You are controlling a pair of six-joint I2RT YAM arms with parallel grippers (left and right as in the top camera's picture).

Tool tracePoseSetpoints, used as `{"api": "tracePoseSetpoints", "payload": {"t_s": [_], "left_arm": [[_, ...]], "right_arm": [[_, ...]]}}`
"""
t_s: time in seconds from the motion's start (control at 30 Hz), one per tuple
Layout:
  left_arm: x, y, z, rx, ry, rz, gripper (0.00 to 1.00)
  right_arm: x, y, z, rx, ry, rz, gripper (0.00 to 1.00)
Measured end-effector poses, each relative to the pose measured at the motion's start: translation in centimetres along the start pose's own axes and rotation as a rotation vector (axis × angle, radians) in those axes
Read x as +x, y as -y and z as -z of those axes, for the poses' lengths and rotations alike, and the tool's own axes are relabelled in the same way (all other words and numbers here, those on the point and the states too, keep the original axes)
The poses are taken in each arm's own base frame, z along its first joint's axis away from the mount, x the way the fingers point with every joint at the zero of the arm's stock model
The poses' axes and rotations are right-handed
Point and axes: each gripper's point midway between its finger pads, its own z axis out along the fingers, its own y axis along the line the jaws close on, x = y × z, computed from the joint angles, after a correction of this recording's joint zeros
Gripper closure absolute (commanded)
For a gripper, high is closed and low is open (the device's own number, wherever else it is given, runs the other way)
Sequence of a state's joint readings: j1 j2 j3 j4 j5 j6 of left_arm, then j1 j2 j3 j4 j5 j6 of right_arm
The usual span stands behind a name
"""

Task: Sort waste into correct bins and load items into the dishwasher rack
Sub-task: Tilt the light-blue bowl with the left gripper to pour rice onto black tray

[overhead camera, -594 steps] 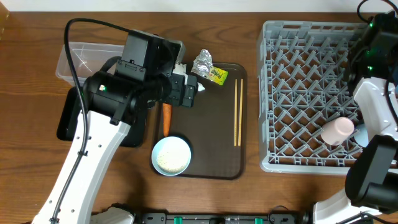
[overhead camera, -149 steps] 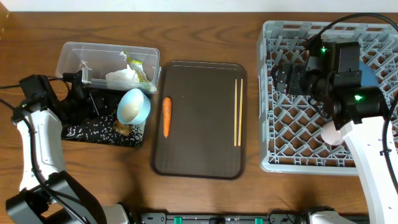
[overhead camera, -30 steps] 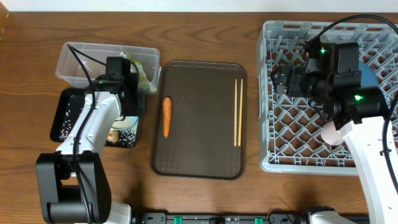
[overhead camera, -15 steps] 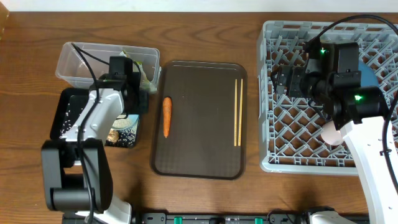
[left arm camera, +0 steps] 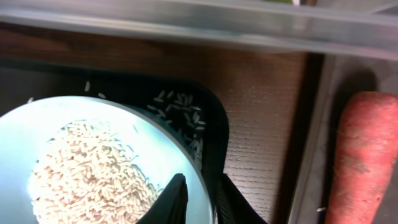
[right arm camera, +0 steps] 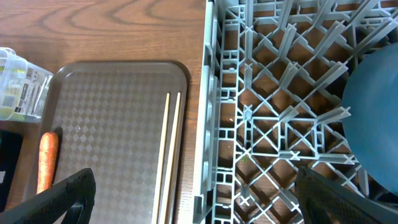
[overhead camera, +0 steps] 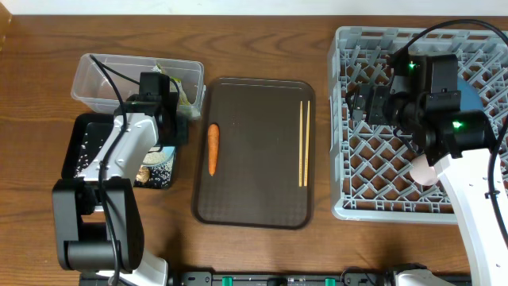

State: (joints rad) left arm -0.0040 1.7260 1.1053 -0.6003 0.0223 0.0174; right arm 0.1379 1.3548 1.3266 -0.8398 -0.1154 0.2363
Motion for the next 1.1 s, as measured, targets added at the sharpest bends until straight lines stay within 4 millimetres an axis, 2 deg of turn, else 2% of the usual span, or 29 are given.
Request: {"api": "tracePoseSetpoints", "payload": {"t_s": [0.57,0.6,0.8,1.1], "left_arm": [[0.3,-0.8,0.0,-0.044,-0.011,0.02,0.83],[0.4,-0.9,0.0,-0.05,-0.015,0.02,0.77],[0.5,-1.1,0.0,-0.062,-0.019,0.02,0.77],[2.1,-1.6,-1.2,-0.088,-0.098,0.021,0.77]], "right_arm": [[0.2,0.1,0.0,0.007,-0.009,-0.001,0.05],[0.2,0.1,0.0,0.007,-0.009,-0.001,0.05],[0.2,0.1,0.0,0.006,-0.008,-0.001,0.04],[0.3,0.2,0.0,0.007,-0.013,-0.001,0.04]]}}
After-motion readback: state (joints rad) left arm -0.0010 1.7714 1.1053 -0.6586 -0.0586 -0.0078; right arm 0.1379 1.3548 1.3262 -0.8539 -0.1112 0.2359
